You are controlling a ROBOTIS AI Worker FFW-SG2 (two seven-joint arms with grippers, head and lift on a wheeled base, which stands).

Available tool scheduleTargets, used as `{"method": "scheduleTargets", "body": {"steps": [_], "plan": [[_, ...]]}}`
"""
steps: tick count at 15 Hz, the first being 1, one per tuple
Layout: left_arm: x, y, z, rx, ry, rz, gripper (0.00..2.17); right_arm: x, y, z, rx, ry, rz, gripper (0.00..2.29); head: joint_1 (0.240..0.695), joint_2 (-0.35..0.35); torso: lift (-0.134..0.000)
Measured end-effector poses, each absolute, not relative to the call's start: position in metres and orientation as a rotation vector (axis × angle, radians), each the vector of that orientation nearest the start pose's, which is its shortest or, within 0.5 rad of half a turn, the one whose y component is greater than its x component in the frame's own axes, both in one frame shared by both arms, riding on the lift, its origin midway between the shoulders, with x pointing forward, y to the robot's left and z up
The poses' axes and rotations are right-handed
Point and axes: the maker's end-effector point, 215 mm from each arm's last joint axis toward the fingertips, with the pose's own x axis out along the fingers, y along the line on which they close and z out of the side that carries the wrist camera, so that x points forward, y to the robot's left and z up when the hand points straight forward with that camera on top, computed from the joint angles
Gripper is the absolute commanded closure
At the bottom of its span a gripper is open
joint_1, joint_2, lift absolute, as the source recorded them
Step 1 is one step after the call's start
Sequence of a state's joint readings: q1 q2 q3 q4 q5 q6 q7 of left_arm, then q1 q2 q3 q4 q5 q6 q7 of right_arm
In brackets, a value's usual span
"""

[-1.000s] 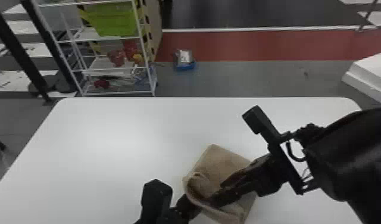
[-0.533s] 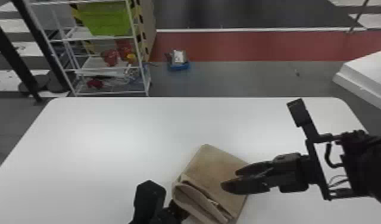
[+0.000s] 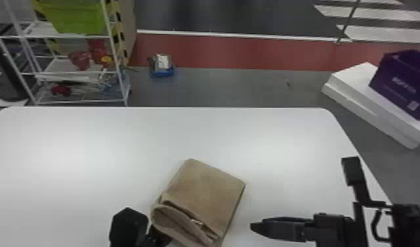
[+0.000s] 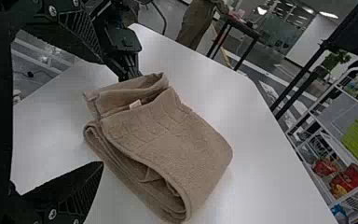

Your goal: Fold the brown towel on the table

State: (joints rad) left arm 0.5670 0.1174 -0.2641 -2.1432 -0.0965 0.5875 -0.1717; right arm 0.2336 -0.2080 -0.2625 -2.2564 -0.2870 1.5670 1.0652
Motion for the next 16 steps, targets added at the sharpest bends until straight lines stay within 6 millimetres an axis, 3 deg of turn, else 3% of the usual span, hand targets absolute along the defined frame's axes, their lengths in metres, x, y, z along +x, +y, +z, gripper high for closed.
{"method": "scheduleTargets", "body": {"steps": [2, 3, 4, 9, 14, 16], "plan": [[0.348, 0.086, -0.485, 0.09, 0.582, -0.407, 1.98, 0.314, -0.165, -0.376, 0.65, 0.888, 0.863, 0.9, 0.695, -0.133, -0.124], [0.349, 0.09, -0.485, 0.093, 0.581, -0.396, 1.98, 0.317, -0.174, -0.372, 0.65, 0.838, 0.852, 1.42, 0.695, -0.141, -0.124], [0.352, 0.095, -0.485, 0.098, 0.575, -0.375, 1.98, 0.32, -0.184, -0.368, 0.645, 0.792, 0.84, 1.77, 0.695, -0.154, -0.124], [0.352, 0.119, -0.487, 0.11, 0.547, -0.266, 1.98, 0.326, -0.22, -0.364, 0.611, 0.644, 0.791, 1.83, 0.695, -0.173, -0.124], [0.315, 0.127, -0.454, 0.044, 0.569, -0.247, 1.97, 0.342, -0.244, -0.381, 0.612, 0.573, 0.733, 1.83, 0.695, -0.203, -0.124], [0.297, 0.127, -0.454, 0.05, 0.648, -0.244, 1.97, 0.348, -0.249, -0.393, 0.614, 0.554, 0.714, 1.83, 0.695, -0.219, -0.124]]}}
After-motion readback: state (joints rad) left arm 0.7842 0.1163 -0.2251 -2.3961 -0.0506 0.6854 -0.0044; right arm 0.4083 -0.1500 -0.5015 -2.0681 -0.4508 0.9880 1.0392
